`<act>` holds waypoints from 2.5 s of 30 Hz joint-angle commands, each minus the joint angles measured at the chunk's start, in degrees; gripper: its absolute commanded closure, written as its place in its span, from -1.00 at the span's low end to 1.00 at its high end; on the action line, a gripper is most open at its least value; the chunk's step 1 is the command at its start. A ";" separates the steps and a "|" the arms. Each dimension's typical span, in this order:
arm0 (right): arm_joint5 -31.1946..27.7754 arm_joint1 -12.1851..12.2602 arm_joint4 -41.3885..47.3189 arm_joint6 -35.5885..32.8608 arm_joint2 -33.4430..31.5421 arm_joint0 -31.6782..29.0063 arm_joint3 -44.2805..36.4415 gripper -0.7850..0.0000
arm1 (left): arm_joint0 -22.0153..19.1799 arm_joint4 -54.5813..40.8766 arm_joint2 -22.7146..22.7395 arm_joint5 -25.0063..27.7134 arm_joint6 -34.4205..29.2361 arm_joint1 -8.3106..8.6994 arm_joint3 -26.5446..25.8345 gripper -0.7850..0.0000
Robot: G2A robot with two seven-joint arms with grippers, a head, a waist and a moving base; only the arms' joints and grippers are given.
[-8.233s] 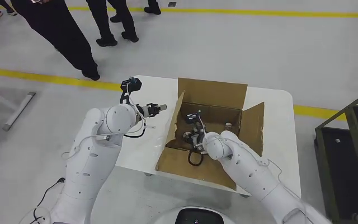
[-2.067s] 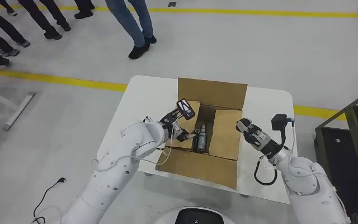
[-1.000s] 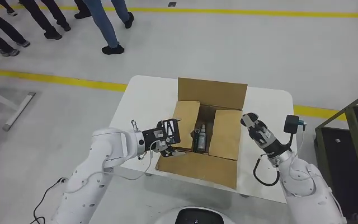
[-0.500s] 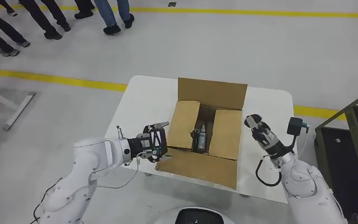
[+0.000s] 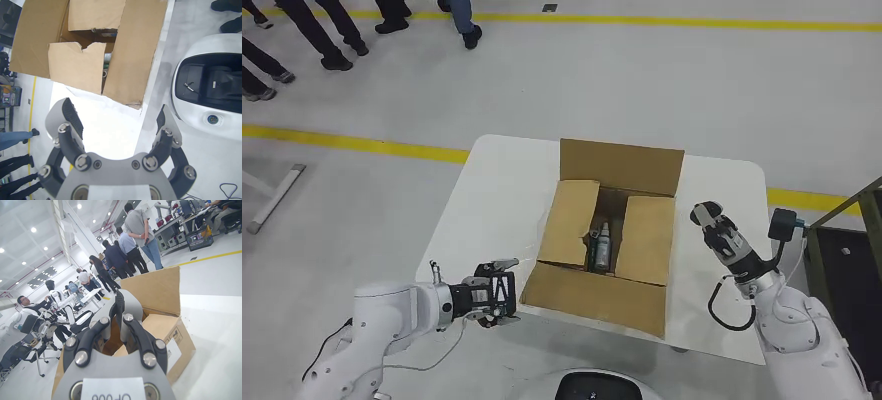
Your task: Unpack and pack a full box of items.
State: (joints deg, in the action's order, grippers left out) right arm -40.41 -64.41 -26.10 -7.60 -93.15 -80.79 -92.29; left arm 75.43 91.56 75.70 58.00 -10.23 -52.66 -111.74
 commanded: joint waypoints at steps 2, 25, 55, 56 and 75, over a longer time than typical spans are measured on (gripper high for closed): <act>0.08 0.01 0.02 0.10 -0.06 -0.06 -0.10 1.00 | -0.84 -0.38 -1.53 -0.76 1.96 -0.08 1.21 -1.00; 0.50 0.11 -0.02 0.67 -0.37 -0.69 -0.31 1.00 | -12.93 2.42 -11.34 -9.82 9.41 -2.60 9.00 -1.00; 0.92 0.35 6.59 -2.02 -2.33 -2.22 -5.19 1.00 | -31.95 -1.18 -27.96 -24.69 2.03 -10.33 29.01 -1.00; 0.46 0.39 6.72 -3.16 -1.82 -2.27 -5.25 1.00 | -32.14 -1.34 -28.29 -24.94 1.93 -10.56 29.82 -1.00; 7.48 0.90 -8.40 -18.52 7.63 2.02 0.18 1.00 | -33.11 -0.38 -28.09 -24.97 1.32 -11.94 32.87 -1.00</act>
State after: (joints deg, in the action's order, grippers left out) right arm -33.33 -63.54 -33.71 -25.78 -85.69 -78.98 -92.17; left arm 42.28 91.10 47.55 32.95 -8.85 -64.57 -78.86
